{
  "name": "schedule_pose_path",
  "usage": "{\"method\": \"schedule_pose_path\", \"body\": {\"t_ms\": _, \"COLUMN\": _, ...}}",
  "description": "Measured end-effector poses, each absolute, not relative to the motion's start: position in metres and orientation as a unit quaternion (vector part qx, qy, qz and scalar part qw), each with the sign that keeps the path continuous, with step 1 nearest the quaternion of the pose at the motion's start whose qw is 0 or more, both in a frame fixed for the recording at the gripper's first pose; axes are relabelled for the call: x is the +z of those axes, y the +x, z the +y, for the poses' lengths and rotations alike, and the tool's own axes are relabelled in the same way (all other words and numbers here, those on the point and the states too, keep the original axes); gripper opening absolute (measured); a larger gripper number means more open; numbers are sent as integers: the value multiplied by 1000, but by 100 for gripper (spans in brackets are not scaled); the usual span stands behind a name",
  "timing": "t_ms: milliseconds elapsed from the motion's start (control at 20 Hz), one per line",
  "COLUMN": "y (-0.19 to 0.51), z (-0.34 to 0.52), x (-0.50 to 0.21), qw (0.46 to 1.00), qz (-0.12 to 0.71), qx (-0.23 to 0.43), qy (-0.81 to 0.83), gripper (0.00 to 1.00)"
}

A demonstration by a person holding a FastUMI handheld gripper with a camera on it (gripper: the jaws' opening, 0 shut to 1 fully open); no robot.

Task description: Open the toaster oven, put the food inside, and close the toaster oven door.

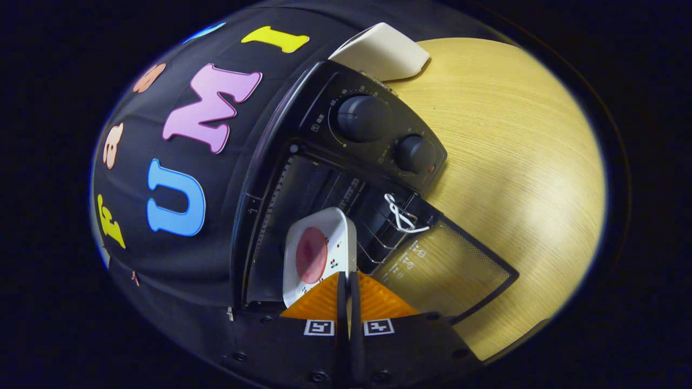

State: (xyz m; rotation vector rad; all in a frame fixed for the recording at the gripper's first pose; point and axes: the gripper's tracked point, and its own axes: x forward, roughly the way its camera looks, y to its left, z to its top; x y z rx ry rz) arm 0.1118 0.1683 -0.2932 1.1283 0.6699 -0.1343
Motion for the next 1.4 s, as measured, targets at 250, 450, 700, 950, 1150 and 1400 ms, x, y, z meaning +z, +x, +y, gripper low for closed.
{"method": "schedule_pose_path", "body": {"t_ms": 250, "y": 137, "z": 172, "x": -306, "qw": 773, "qz": 288, "qx": -99, "qy": 557, "gripper": 5}}
{"method": "schedule_pose_path", "body": {"t_ms": 450, "y": 152, "z": 176, "x": -307, "qw": 770, "qz": 274, "qx": -112, "qy": 566, "gripper": 5}}
{"method": "schedule_pose_path", "body": {"t_ms": 700, "y": 158, "z": 178, "x": -309, "qw": 776, "qz": 270, "qx": -111, "qy": 560, "gripper": 6}}
{"method": "schedule_pose_path", "body": {"t_ms": 950, "y": 153, "z": 174, "x": -299, "qw": 782, "qz": 259, "qx": -98, "qy": 558, "gripper": 12}}
{"method": "schedule_pose_path", "body": {"t_ms": 1150, "y": 133, "z": 182, "x": -291, "qw": 789, "qz": 280, "qx": -64, "qy": 544, "gripper": 37}}
{"method": "schedule_pose_path", "body": {"t_ms": 1400, "y": 76, "z": 195, "x": -294, "qw": 800, "qz": 342, "qx": -6, "qy": 494, "gripper": 99}}
